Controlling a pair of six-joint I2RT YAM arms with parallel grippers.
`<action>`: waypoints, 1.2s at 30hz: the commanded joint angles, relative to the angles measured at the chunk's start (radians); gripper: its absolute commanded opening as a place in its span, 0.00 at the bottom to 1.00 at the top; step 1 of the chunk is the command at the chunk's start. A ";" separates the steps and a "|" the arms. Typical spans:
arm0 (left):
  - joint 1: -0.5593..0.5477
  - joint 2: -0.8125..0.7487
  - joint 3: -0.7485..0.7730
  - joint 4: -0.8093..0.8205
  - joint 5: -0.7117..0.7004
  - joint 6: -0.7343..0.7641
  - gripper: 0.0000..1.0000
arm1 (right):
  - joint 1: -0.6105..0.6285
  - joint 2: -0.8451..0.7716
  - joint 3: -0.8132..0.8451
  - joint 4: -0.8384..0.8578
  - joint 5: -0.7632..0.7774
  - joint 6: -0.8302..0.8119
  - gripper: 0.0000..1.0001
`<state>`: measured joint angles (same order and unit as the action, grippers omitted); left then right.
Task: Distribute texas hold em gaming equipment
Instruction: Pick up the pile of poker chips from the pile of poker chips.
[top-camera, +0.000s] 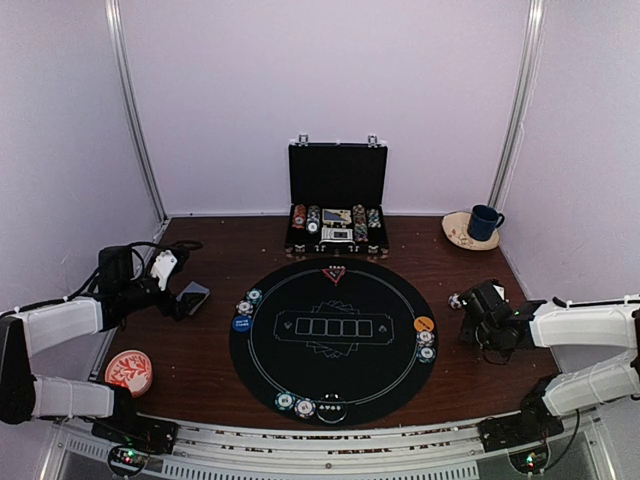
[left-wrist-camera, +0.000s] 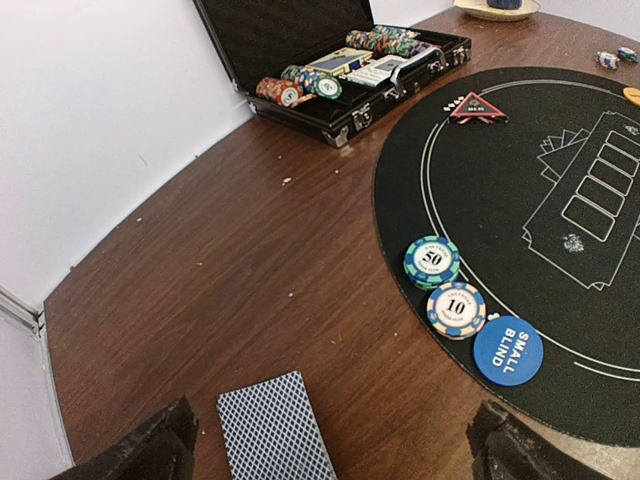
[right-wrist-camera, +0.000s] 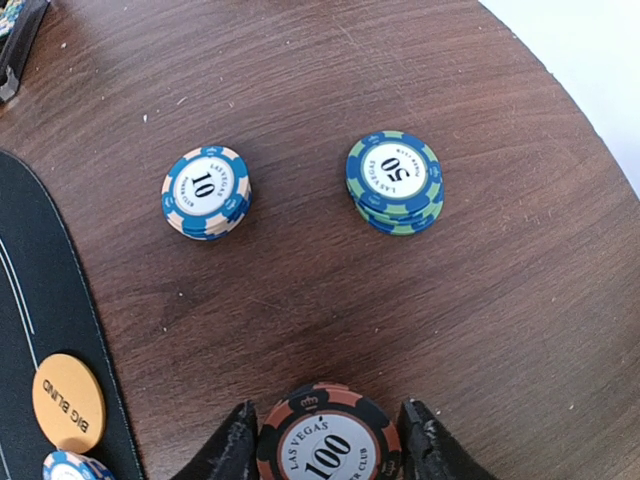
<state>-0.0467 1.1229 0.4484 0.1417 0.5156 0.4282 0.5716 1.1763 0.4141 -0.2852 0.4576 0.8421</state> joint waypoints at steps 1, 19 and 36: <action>-0.002 0.002 -0.005 0.050 0.007 0.011 0.98 | 0.005 -0.016 -0.011 -0.007 0.036 0.007 0.45; -0.002 0.008 -0.004 0.052 0.004 0.011 0.98 | 0.030 -0.072 -0.017 -0.014 0.055 0.008 0.28; -0.002 0.012 -0.001 0.052 0.001 0.008 0.98 | 0.291 0.164 0.352 -0.043 0.082 -0.061 0.27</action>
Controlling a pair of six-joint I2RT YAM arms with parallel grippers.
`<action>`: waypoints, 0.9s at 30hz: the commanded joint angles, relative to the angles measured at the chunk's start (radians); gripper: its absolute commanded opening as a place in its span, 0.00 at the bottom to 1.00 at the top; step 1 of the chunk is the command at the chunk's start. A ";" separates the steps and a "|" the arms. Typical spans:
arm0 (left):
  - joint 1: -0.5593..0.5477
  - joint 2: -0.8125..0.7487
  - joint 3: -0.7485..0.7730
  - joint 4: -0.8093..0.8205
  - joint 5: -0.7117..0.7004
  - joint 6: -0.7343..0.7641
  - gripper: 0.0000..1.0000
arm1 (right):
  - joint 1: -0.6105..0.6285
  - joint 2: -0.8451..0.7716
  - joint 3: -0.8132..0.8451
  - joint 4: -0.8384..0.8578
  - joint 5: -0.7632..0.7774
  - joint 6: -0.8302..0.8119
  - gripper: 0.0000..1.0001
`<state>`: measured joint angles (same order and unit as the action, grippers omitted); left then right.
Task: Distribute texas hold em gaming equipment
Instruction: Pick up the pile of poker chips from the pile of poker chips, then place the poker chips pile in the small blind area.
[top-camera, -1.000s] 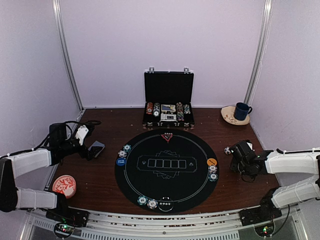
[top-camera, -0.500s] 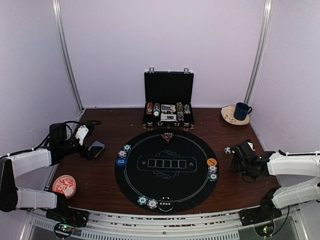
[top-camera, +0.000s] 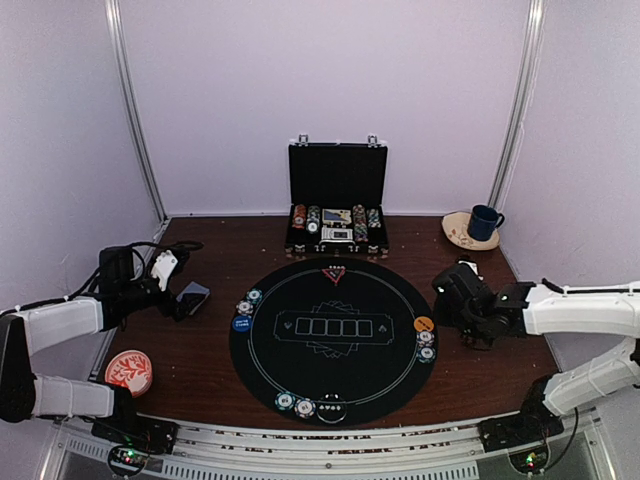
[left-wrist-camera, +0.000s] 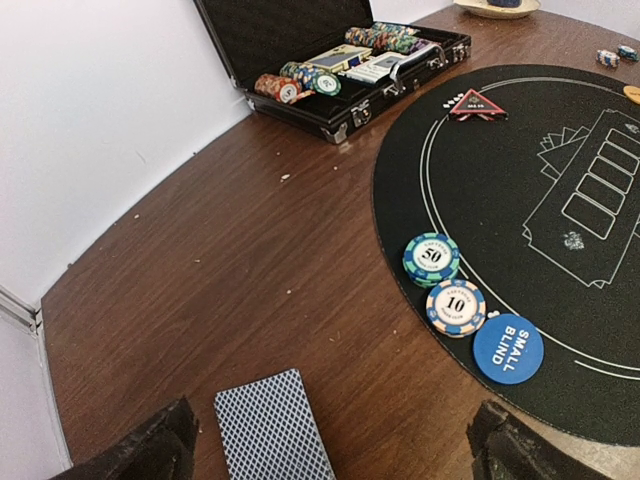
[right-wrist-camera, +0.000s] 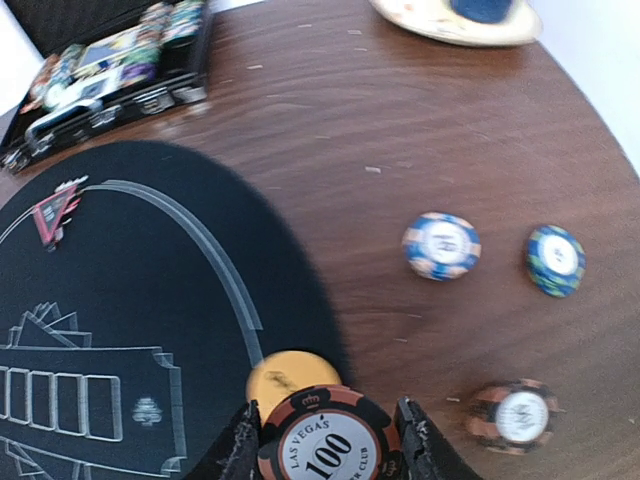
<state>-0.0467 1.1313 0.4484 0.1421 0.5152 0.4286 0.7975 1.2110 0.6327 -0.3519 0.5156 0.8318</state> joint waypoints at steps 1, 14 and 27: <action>-0.002 0.003 -0.001 0.051 0.001 0.006 0.98 | 0.084 0.183 0.190 0.028 0.023 -0.069 0.27; -0.002 -0.006 -0.003 0.051 0.002 0.006 0.98 | 0.153 0.950 1.039 0.060 -0.106 -0.239 0.26; -0.002 0.007 -0.002 0.054 0.004 0.009 0.98 | 0.152 1.395 1.601 0.097 -0.236 -0.253 0.26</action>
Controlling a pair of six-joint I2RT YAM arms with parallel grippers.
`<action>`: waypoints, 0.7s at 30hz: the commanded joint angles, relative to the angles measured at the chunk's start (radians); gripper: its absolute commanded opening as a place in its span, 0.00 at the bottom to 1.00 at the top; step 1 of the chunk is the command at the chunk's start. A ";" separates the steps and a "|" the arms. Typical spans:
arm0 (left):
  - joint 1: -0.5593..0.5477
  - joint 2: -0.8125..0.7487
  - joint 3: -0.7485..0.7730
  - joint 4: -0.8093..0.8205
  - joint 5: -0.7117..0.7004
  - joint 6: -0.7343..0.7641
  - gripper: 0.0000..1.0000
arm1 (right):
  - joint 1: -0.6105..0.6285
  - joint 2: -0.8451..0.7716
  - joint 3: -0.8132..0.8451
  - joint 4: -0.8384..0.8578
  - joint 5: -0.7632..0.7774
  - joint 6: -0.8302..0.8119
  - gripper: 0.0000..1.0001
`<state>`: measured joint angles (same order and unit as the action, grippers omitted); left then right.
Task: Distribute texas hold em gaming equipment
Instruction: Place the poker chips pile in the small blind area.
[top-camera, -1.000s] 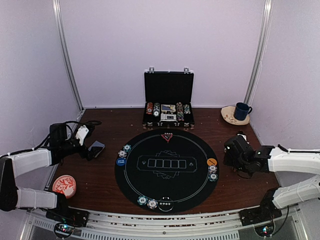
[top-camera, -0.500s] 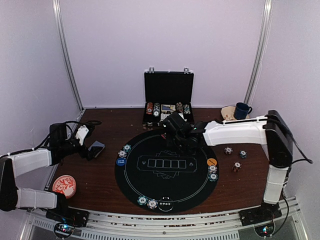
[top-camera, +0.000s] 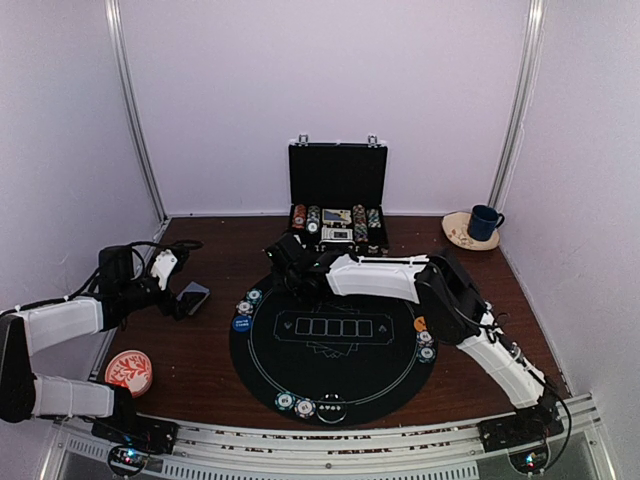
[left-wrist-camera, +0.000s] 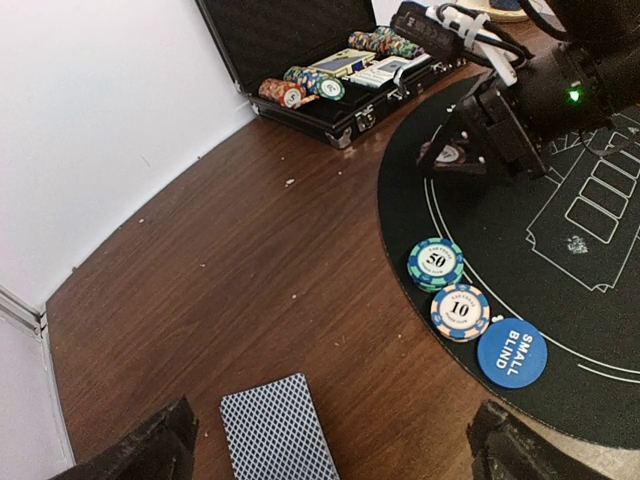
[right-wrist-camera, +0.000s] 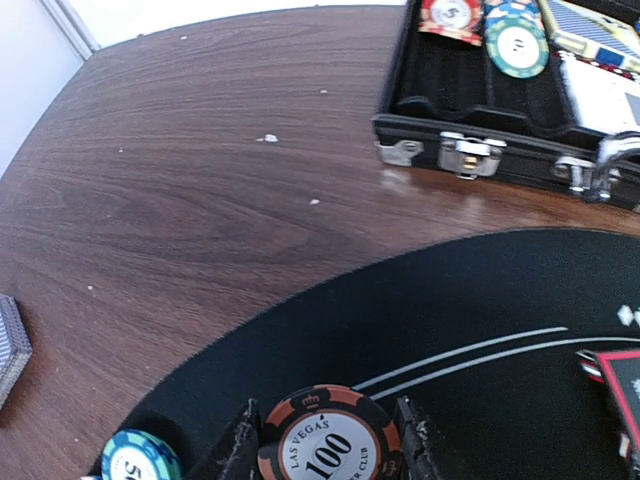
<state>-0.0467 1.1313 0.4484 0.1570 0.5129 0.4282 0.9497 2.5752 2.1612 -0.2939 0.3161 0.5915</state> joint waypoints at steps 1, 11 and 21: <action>-0.001 0.008 -0.003 0.039 0.007 0.010 0.98 | -0.002 0.040 0.075 0.052 -0.044 -0.012 0.26; -0.002 0.017 -0.002 0.042 0.006 0.011 0.98 | -0.003 0.093 0.110 0.090 -0.070 -0.013 0.26; -0.002 0.023 -0.001 0.044 0.006 0.012 0.98 | -0.002 0.118 0.109 0.098 -0.114 -0.007 0.26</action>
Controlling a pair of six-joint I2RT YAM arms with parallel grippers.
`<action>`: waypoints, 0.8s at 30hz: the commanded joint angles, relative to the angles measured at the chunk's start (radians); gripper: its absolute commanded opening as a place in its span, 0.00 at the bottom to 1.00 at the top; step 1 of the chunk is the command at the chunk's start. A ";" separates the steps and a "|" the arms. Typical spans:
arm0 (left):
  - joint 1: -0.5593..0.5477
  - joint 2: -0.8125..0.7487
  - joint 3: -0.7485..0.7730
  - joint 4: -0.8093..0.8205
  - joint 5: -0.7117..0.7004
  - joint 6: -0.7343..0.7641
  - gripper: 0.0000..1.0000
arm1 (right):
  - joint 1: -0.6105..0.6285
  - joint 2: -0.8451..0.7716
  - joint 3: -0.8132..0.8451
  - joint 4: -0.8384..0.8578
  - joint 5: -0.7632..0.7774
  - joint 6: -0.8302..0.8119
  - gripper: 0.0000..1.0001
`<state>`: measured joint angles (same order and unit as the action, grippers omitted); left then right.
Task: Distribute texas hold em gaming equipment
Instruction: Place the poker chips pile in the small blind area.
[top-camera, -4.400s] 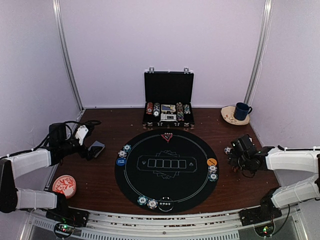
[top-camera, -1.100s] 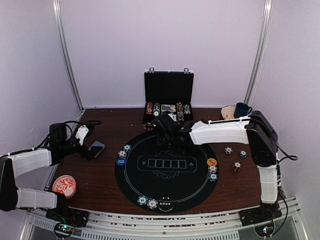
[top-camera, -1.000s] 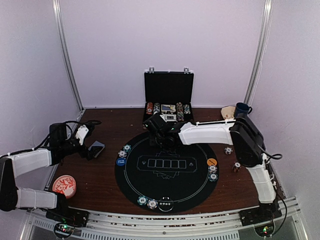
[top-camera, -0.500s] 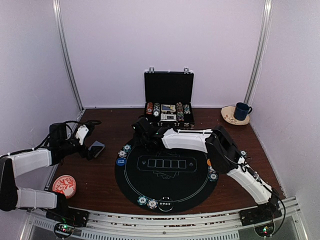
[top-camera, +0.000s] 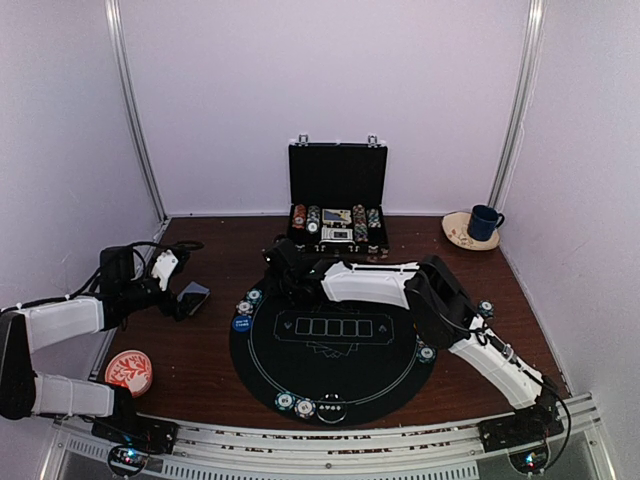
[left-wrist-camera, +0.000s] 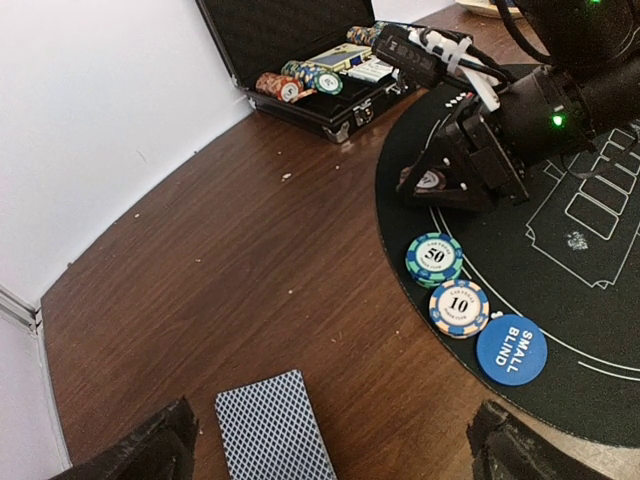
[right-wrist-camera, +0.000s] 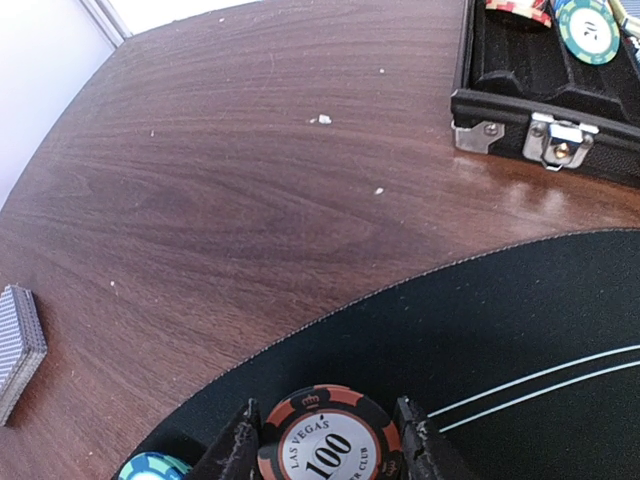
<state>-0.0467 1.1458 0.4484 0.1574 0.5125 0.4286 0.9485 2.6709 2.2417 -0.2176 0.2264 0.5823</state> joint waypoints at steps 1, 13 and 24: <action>-0.002 0.009 -0.001 0.045 0.007 0.012 0.98 | -0.001 0.024 0.029 0.023 -0.031 0.004 0.26; -0.002 0.015 0.000 0.047 0.005 0.014 0.98 | 0.000 0.028 0.024 0.027 -0.065 0.003 0.43; -0.002 0.014 -0.001 0.045 0.006 0.015 0.98 | -0.005 -0.001 -0.023 0.063 -0.078 0.018 0.57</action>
<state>-0.0467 1.1591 0.4484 0.1581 0.5125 0.4313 0.9485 2.6755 2.2425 -0.1875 0.1608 0.5854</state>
